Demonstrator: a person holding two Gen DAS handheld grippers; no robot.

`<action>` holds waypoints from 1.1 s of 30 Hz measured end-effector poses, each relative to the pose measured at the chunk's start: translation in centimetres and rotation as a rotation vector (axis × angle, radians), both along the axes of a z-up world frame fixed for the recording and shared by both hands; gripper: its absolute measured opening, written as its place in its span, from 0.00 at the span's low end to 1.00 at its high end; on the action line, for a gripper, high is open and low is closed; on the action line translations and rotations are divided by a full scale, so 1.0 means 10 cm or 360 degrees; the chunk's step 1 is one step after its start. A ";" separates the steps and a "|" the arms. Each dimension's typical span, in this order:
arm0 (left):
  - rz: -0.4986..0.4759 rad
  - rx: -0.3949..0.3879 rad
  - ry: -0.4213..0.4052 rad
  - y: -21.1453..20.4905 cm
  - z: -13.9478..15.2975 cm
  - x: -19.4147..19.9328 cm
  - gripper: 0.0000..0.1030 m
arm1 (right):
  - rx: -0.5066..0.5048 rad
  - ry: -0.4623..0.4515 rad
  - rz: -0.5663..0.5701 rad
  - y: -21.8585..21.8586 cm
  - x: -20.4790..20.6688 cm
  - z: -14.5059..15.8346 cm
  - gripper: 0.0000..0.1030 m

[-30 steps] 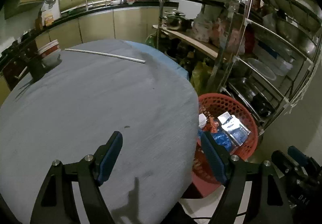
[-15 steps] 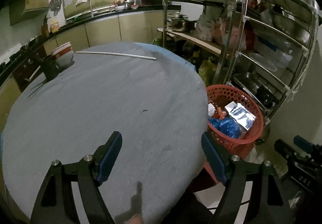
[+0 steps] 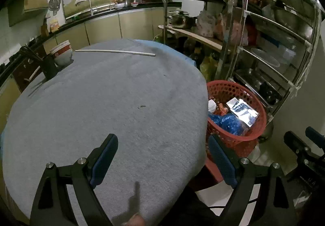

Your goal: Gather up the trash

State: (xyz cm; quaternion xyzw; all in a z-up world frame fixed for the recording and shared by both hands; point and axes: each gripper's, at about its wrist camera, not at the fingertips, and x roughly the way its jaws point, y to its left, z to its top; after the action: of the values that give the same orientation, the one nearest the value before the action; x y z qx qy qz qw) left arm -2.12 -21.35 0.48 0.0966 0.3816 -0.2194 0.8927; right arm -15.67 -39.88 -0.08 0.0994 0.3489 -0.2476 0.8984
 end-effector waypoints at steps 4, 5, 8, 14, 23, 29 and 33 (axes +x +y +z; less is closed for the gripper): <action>-0.0020 0.0016 0.0004 -0.05 -0.02 -0.02 0.88 | -0.0003 -0.0006 -0.0012 -0.02 -0.01 0.01 0.81; -0.0021 0.0016 0.0004 -0.05 -0.02 -0.03 0.88 | -0.0006 -0.0006 -0.0013 -0.02 -0.01 0.02 0.81; -0.0023 0.0023 -0.0010 -0.06 -0.02 -0.06 0.88 | -0.0009 -0.0010 -0.0015 -0.02 -0.01 0.03 0.81; -0.0020 0.0016 -0.0003 -0.05 -0.01 -0.06 0.88 | -0.0005 -0.0016 -0.0016 -0.03 -0.02 0.03 0.81; -0.0030 0.0030 -0.0006 -0.08 -0.01 -0.08 0.88 | -0.0007 -0.0020 -0.0013 -0.01 -0.03 0.04 0.81; -0.0049 0.0020 0.0004 -0.08 -0.02 -0.09 0.88 | -0.0009 -0.0020 -0.0014 -0.01 -0.02 0.04 0.81; -0.0065 0.0017 0.0004 -0.10 -0.02 -0.11 0.88 | -0.0012 -0.0016 -0.0014 -0.01 -0.02 0.04 0.81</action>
State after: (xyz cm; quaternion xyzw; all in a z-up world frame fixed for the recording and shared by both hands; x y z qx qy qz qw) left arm -3.22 -22.30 0.29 0.1088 0.3820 -0.2357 0.8870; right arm -15.87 -39.98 0.32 0.0988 0.3430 -0.2523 0.8994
